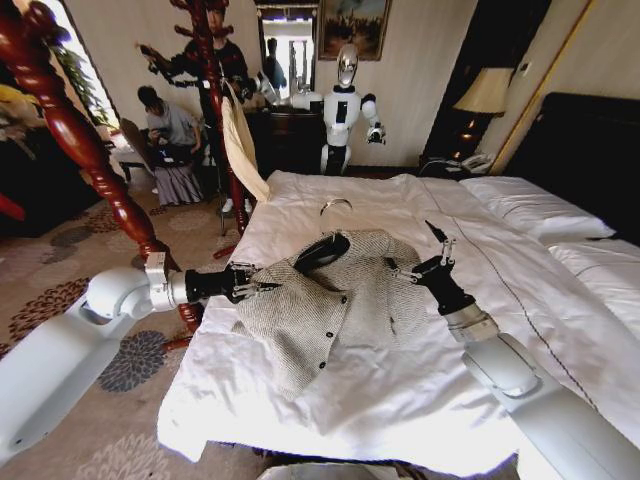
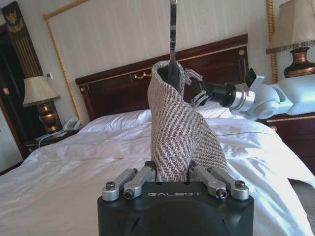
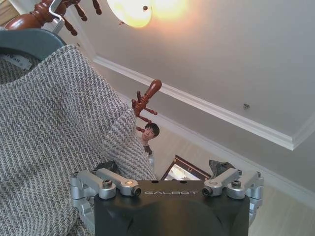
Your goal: Pick up the clothes from the bed and hang them on the clothes hanger.
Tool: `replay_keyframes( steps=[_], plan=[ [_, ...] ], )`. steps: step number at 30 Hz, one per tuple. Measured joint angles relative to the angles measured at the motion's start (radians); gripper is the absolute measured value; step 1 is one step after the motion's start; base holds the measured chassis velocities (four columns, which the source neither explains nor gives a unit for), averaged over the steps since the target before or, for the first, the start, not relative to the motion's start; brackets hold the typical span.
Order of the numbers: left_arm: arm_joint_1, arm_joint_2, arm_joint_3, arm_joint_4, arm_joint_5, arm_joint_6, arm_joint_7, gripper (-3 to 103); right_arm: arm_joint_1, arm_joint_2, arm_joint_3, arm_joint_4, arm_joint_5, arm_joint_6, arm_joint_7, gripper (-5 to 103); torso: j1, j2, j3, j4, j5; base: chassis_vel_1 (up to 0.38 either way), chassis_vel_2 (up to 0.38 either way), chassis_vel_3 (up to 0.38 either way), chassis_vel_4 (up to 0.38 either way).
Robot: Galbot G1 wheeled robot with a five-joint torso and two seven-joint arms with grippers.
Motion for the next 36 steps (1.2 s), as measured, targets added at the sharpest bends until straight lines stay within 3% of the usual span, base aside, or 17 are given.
replay_keyframes(
  steps=[6,7,10,11,19,22,23,27,30,32,34,36],
  plan=[
    [0.017,-0.007,-0.035,0.023,-0.017,-0.002,-0.021,23,-0.012,-0.005,0.004,0.023,0.094,0.014,-0.002,100,0.000,0.000,0.000,0.0000,-0.0002,0.000,0.000,0.000,0.000],
    [0.026,-0.013,-0.049,0.026,-0.038,0.000,-0.054,23,-0.019,-0.005,0.004,0.044,0.162,0.020,-0.002,100,0.000,0.000,0.000,0.0001,-0.0001,0.000,0.000,0.000,0.000],
    [0.034,-0.017,-0.062,0.025,-0.068,0.004,-0.088,23,-0.025,-0.003,0.004,0.064,0.222,0.022,-0.002,100,0.000,0.000,0.000,0.0001,-0.0003,0.000,0.000,0.000,0.000],
    [0.043,-0.020,-0.080,0.022,-0.105,0.013,-0.131,23,-0.032,0.000,0.007,0.081,0.258,0.022,0.003,100,0.000,0.000,0.000,0.0000,-0.0002,0.000,0.000,0.000,0.000],
    [0.101,-0.004,-0.168,-0.015,-0.201,0.026,-0.270,23,-0.067,0.001,0.024,0.106,0.222,0.009,0.014,100,0.000,0.000,0.000,0.0002,-0.0002,0.000,0.000,0.000,0.000],
    [0.107,0.024,-0.233,-0.039,-0.257,0.055,-0.422,23,-0.094,0.000,0.036,0.128,0.213,0.000,0.017,100,0.000,0.000,0.000,0.0000,-0.0003,0.000,0.000,0.000,0.000],
    [0.107,0.024,-0.233,-0.039,-0.257,0.055,-0.422,23,-0.094,0.000,0.036,0.128,0.213,0.000,0.017,100,0.000,0.000,0.000,0.0000,-0.0003,0.000,0.000,0.000,0.000],
    [0.109,0.058,-0.329,-0.094,-0.374,0.115,-0.596,23,-0.119,-0.005,0.050,0.146,0.205,-0.008,0.017,100,0.000,0.000,0.000,0.0000,0.0000,0.000,0.000,0.000,0.000],
    [0.114,0.065,-0.360,-0.112,-0.400,0.135,-0.649,23,-0.129,-0.007,0.056,0.152,0.202,-0.009,0.017,100,0.000,0.000,0.000,0.0000,0.0000,0.000,0.000,0.000,0.000],
    [0.131,0.066,-0.424,-0.160,-0.455,0.197,-0.774,23,-0.153,-0.011,0.065,0.161,0.192,-0.010,0.018,100,0.000,0.000,0.000,0.0002,-0.0001,0.000,0.000,0.000,0.000],
    [0.136,0.064,-0.436,-0.169,-0.463,0.212,-0.798,23,-0.157,-0.011,0.066,0.162,0.189,-0.010,0.018,100,0.000,0.000,0.000,0.0001,0.0000,0.000,0.000,0.000,0.000],
    [0.157,0.040,-0.478,-0.201,-0.504,0.274,-0.885,23,-0.164,-0.012,0.067,0.164,0.178,-0.011,0.018,100,0.000,0.000,0.000,0.0000,-0.0001,0.000,0.000,0.000,0.000]
  ],
)
